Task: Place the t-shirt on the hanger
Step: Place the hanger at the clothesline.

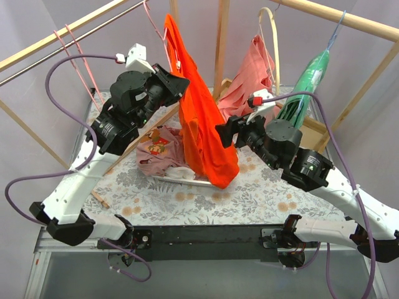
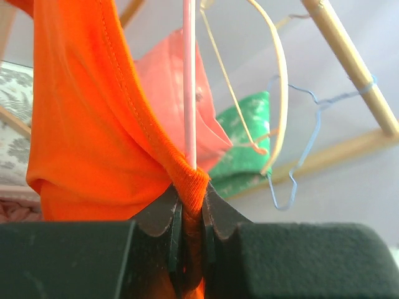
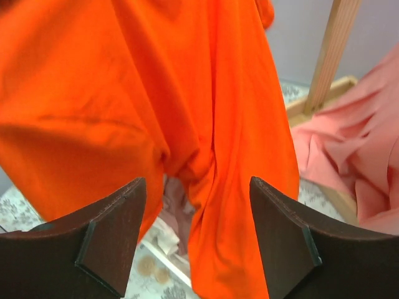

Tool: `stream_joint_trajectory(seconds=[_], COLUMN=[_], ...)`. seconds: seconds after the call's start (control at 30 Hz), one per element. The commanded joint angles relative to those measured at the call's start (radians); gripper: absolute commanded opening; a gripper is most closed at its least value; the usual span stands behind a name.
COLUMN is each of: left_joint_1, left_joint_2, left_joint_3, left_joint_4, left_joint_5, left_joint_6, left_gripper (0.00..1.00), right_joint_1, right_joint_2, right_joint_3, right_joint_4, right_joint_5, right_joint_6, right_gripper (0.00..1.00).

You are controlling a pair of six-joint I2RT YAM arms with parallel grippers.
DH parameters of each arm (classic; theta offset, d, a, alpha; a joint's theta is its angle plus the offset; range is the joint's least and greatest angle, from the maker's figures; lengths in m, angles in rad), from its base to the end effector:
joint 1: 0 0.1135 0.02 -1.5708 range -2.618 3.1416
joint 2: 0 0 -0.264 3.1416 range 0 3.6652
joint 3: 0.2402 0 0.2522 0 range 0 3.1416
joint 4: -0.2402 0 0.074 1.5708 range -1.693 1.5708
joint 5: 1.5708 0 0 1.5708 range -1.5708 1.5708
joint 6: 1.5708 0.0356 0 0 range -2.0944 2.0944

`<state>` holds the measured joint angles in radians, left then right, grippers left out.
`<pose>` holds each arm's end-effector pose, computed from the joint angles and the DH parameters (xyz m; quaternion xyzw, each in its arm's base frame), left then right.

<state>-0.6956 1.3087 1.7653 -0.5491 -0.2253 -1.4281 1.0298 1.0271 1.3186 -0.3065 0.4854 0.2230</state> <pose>0.1995 -0.1562 0.5203 -0.3337 0.6585 -0.5441 0.3987 0.1205 0.1683 0.4657 -0.1163 0.7022 0.2606 0.6522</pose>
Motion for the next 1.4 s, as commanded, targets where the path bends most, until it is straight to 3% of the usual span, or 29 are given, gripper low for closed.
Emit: stream_joint_trajectory(seconds=[0.0, 0.3, 0.77, 1.13, 1.37], left_joint_1=[0.004, 0.01, 0.107, 0.11, 0.108], left_joint_2=[0.058, 0.287, 0.509, 0.46, 0.478], left_joint_3=[0.083, 0.357, 0.575, 0.496, 0.54], left_joint_4=[0.034, -0.038, 0.015, 0.1, 0.135], left_joint_5=[-0.153, -0.354, -0.411, -0.416, -0.453], left_joint_6=[0.049, 0.149, 0.204, 0.245, 0.301], left_gripper=[0.0, 0.0, 0.0, 0.0, 0.0], right_joint_1=[0.004, 0.006, 0.01, 0.01, 0.012], right_joint_2=[-0.036, -0.045, -0.056, -0.073, -0.056], right_joint_3=[-0.053, -0.079, -0.064, -0.067, -0.064], right_joint_4=[-0.043, -0.077, -0.163, -0.183, -0.175], right_joint_5=[0.027, 0.015, -0.008, 0.01, -0.008], right_joint_6=[0.081, 0.107, 0.127, 0.125, 0.128], right_gripper=[0.74, 0.73, 0.72, 0.72, 0.72])
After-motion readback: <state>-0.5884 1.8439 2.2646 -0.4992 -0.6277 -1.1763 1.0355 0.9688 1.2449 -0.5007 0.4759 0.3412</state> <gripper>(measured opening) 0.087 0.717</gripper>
